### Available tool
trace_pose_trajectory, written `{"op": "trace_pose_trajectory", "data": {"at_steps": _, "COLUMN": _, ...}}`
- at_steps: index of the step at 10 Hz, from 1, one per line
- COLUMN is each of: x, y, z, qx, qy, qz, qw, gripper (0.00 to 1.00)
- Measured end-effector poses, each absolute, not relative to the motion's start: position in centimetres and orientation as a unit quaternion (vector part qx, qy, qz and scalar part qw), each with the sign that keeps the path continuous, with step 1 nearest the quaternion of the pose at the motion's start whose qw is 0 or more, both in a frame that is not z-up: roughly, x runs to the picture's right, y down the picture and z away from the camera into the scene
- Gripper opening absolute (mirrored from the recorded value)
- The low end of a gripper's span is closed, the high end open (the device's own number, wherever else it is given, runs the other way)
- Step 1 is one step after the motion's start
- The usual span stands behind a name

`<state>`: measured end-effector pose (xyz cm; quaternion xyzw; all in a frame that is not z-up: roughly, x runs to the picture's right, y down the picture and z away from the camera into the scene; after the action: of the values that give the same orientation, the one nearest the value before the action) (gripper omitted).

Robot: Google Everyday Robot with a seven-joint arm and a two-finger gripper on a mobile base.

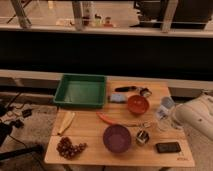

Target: Place towel in paper cup

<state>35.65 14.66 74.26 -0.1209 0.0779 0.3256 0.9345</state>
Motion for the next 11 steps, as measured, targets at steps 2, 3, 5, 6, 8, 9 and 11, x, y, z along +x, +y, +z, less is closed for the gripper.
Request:
{"op": "trace_pose_trajectory", "data": {"at_steps": 2, "x": 35.66, "y": 14.67, "z": 74.26, "qx": -0.121, "qy": 0.078, "qz": 0.326, "qw": 0.934, "gripper": 0.57}}
{"op": "trace_pose_trajectory", "data": {"at_steps": 3, "x": 35.68, "y": 14.67, "z": 74.25, "qx": -0.121, "qy": 0.078, "qz": 0.326, "qw": 0.934, "gripper": 0.67}}
{"op": "trace_pose_trajectory", "data": {"at_steps": 5, "x": 35.68, "y": 14.68, "z": 74.25, "qx": -0.121, "qy": 0.078, "qz": 0.326, "qw": 0.934, "gripper": 0.80}}
{"op": "trace_pose_trajectory", "data": {"at_steps": 6, "x": 35.69, "y": 14.68, "z": 74.25, "qx": -0.121, "qy": 0.078, "qz": 0.326, "qw": 0.934, "gripper": 0.80}}
{"op": "trace_pose_trajectory", "data": {"at_steps": 8, "x": 35.70, "y": 14.69, "z": 74.24, "qx": -0.121, "qy": 0.078, "qz": 0.326, "qw": 0.934, "gripper": 0.80}}
{"op": "trace_pose_trajectory", "data": {"at_steps": 9, "x": 35.69, "y": 14.69, "z": 74.25, "qx": -0.121, "qy": 0.078, "qz": 0.326, "qw": 0.934, "gripper": 0.80}}
{"op": "trace_pose_trajectory", "data": {"at_steps": 11, "x": 35.68, "y": 14.74, "z": 74.28, "qx": -0.121, "qy": 0.078, "qz": 0.326, "qw": 0.934, "gripper": 0.80}}
